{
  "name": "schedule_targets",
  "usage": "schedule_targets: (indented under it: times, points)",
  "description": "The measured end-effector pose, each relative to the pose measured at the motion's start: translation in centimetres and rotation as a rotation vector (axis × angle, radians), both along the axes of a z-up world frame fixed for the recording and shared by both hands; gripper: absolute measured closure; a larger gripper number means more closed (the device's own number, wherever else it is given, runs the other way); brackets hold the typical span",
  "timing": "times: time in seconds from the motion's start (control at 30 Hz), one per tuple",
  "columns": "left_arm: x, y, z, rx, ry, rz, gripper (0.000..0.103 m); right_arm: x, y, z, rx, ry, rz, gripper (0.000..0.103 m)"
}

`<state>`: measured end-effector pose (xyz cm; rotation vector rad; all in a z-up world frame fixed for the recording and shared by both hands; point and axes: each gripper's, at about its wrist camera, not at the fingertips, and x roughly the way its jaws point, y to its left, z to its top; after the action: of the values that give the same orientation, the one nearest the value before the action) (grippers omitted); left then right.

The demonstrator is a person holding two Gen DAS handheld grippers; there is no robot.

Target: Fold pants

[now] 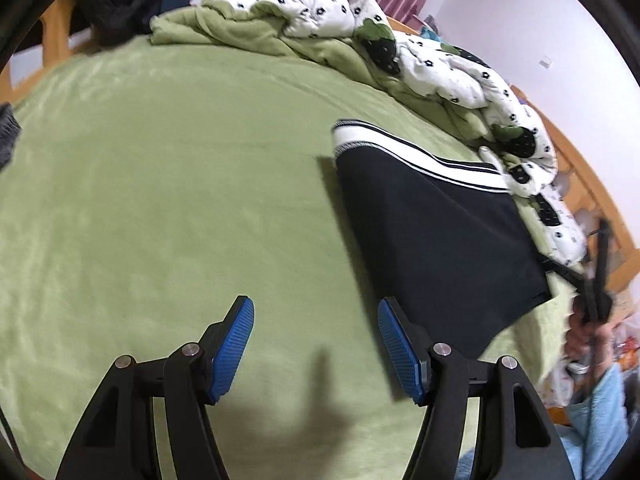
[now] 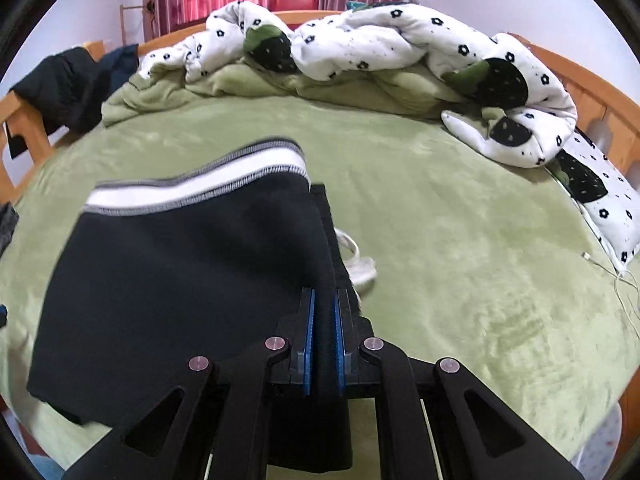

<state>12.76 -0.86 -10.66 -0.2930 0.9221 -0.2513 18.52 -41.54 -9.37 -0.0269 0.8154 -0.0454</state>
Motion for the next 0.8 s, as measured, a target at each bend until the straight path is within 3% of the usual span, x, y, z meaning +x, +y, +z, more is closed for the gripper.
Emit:
schedule_targets:
  times: [0.13, 0.23, 0.3, 0.33, 0.37, 0.47, 0.63, 0.8]
  points:
    - [-0.2, -0.6, -0.5, -0.008, 0.021, -0.019, 0.041, 0.6, -0.2, -2.8, -0.043, 0.067, -0.019, 0.092]
    - [-0.2, -1.0, -0.4, 0.0, 0.039, -0.028, 0.041, -0.2, 0.2, -2.3, -0.062, 0.05, -0.017, 0.087]
    - [0.1, -1.4, -0.2, -0.019, 0.043, -0.046, 0.041, -0.6, 0.1, -1.2, -0.006, 0.028, -0.006, 0.071]
    - [0.4, -1.8, -0.1, -0.029, 0.042, -0.058, 0.041, -0.8, 0.1, -0.6, 0.026, 0.012, 0.001, 0.056]
    - [0.8, -2.3, 0.0, -0.044, 0.04, -0.081, 0.041, -0.8, 0.3, 0.1, 0.046, -0.013, 0.008, 0.052]
    - [2.2, -3.6, 0.1, -0.051, 0.052, -0.104, 0.041, -0.2, 1.1, 1.2, 0.042, -0.055, 0.022, 0.046]
    - [5.5, -5.3, 0.2, -0.022, 0.047, -0.124, 0.042, 3.2, 1.8, 1.2, 0.012, -0.042, 0.025, 0.044]
    - [9.1, -6.2, -1.1, -0.037, 0.056, -0.127, 0.042, 7.8, -0.8, -1.1, 0.152, 0.039, 0.005, 0.044]
